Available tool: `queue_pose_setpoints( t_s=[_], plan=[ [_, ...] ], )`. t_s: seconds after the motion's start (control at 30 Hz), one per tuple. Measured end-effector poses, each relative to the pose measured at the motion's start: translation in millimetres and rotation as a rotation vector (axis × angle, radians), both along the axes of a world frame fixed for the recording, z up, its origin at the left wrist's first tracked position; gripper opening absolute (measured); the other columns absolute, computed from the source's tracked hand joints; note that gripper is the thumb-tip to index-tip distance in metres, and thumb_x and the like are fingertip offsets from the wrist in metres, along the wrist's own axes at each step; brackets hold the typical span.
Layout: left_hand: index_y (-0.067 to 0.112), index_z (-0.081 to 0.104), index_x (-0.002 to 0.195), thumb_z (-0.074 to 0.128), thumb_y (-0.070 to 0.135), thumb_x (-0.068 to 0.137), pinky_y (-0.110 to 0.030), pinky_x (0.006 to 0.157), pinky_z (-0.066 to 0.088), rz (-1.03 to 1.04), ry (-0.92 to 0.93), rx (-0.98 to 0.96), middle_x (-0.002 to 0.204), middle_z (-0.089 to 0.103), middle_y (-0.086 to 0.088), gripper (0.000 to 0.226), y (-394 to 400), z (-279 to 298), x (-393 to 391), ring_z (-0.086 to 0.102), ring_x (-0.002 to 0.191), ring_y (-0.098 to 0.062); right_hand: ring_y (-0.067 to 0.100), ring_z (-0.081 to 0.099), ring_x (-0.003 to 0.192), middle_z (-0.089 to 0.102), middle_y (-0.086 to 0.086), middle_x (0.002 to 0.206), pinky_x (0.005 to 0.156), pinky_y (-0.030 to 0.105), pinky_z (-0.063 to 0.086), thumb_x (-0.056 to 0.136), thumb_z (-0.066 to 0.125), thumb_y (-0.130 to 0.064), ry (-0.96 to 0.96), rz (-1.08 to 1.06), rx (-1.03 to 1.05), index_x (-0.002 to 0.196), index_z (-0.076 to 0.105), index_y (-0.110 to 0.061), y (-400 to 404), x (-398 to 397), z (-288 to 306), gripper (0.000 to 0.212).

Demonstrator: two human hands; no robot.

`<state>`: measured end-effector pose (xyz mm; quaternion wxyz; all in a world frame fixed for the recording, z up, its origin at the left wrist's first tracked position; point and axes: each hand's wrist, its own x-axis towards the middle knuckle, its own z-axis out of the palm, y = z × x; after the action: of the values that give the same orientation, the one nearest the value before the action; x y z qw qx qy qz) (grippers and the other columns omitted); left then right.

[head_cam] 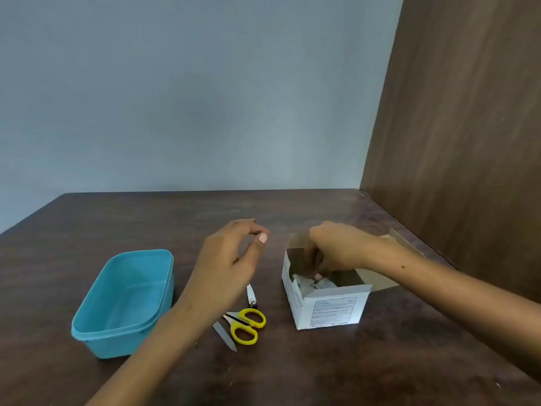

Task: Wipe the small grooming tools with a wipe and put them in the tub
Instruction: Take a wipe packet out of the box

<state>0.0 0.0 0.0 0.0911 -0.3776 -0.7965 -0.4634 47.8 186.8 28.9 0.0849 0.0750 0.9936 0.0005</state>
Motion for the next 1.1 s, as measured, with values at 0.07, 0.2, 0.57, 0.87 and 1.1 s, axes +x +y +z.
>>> queue_pose_setpoints(
  t_s=[0.07,0.2,0.57,0.87,1.1],
  plan=[
    [0.021,0.066,0.109,0.049,0.026,0.095,0.001,0.082,0.026,0.005,-0.009,-0.007,0.126,0.058,0.008,0.022,2,-2,-6,0.048,0.116,-0.001,0.024,0.066,0.089,0.07,0.008,0.102,0.079,0.035,0.055,0.075,0.074,-0.014,-0.04,-0.048,0.034,0.103,0.069,-0.011,6,-5,-3,0.029],
    [0.022,0.067,0.107,0.05,0.025,0.094,0.002,0.078,0.029,-0.014,0.012,-0.017,0.116,0.057,0.014,0.021,5,-7,-9,0.046,0.107,0.004,0.024,0.064,0.084,0.068,0.008,0.1,0.068,0.03,0.051,0.069,0.081,-0.016,-0.086,-0.101,0.056,0.101,0.068,-0.011,11,-3,-9,0.035],
    [0.018,0.068,0.104,0.052,0.024,0.093,0.008,0.075,0.03,-0.047,0.015,0.004,0.107,0.059,0.015,0.02,4,-5,-6,0.049,0.093,0.013,0.02,0.067,0.078,0.071,0.004,0.085,0.072,0.032,0.056,0.065,0.083,-0.016,0.09,-0.134,-0.059,0.087,0.072,-0.013,13,1,-8,0.025],
    [0.021,0.07,0.1,0.055,0.031,0.092,-0.001,0.079,0.034,-0.044,0.0,0.018,0.105,0.061,0.016,0.02,8,0,6,0.053,0.094,0.007,0.024,0.071,0.072,0.073,0.01,0.076,0.069,0.033,0.06,0.073,0.074,0.0,0.344,-0.283,-0.577,0.082,0.073,-0.006,23,23,8,0.011],
    [0.025,0.071,0.096,0.057,0.029,0.091,-0.003,0.073,0.04,-0.054,-0.01,0.033,0.099,0.066,0.015,0.016,7,4,13,0.058,0.094,0.004,0.014,0.069,0.067,0.072,0.007,0.072,0.06,0.021,0.057,0.072,0.078,-0.008,0.427,-0.259,-0.869,0.087,0.074,-0.003,13,33,15,0.016]
  ],
)
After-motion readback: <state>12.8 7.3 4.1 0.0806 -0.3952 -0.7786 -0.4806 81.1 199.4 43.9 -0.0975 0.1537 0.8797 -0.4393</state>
